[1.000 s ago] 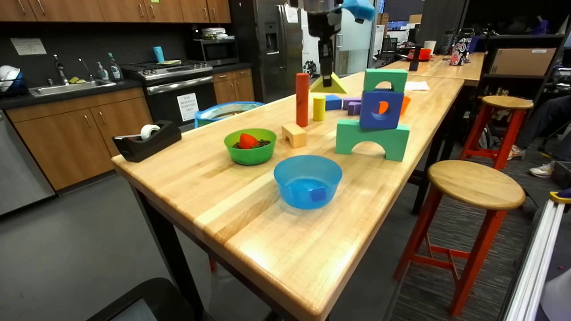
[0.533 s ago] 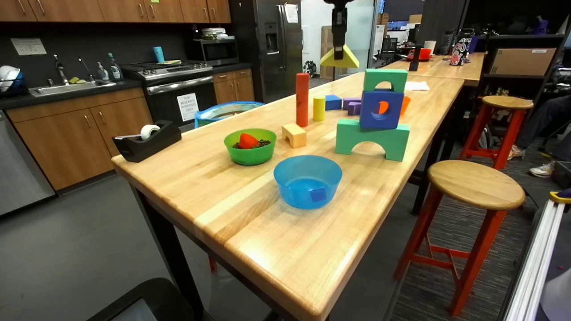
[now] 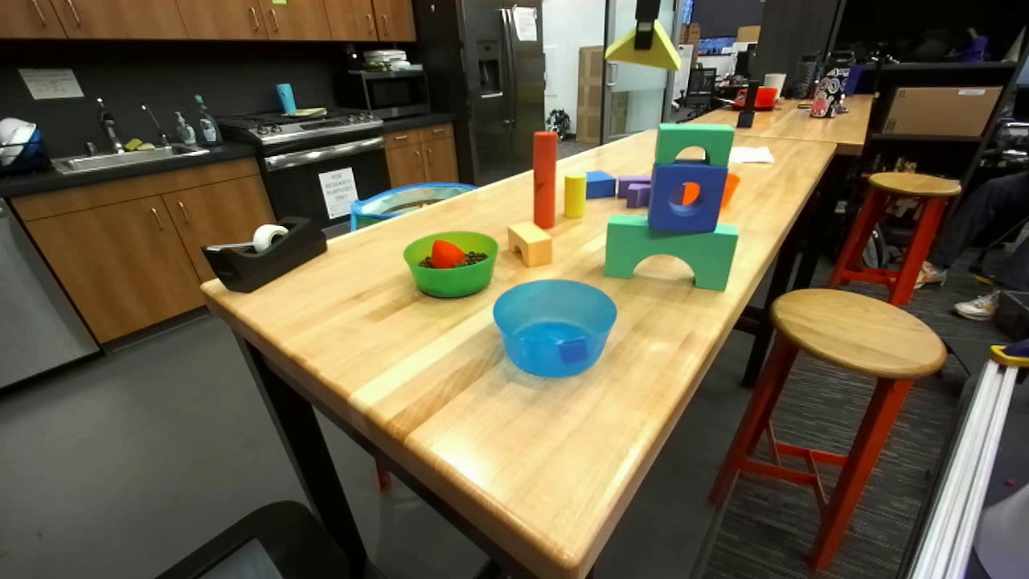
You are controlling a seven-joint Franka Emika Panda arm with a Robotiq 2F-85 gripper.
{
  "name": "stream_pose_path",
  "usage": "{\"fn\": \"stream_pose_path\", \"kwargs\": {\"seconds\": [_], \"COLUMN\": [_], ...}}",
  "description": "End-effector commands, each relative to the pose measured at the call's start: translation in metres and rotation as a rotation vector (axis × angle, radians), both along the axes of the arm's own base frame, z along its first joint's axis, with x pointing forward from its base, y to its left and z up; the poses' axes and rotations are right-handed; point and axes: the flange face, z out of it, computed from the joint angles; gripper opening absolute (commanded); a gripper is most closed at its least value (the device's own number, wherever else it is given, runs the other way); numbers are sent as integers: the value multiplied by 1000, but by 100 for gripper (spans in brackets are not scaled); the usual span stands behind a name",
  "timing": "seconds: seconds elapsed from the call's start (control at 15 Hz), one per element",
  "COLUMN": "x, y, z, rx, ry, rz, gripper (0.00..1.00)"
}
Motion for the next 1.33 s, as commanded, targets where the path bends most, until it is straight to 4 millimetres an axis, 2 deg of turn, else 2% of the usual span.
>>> {"fn": "stream_pose_path", "kwargs": {"seconds": [0.0,0.53,0.73,1.0,1.27], "x": [-33,-96,-116,-135,-146], "y": [-15,-44,-48,-44,-29], "z": [14,14,14,16,4], "rx": [-18,-50,-66,-101,-102], "ry": [-28,-14,1,21,108], "rz": [7,137,185,220,305], "gripper": [16,16,16,16,16]}}
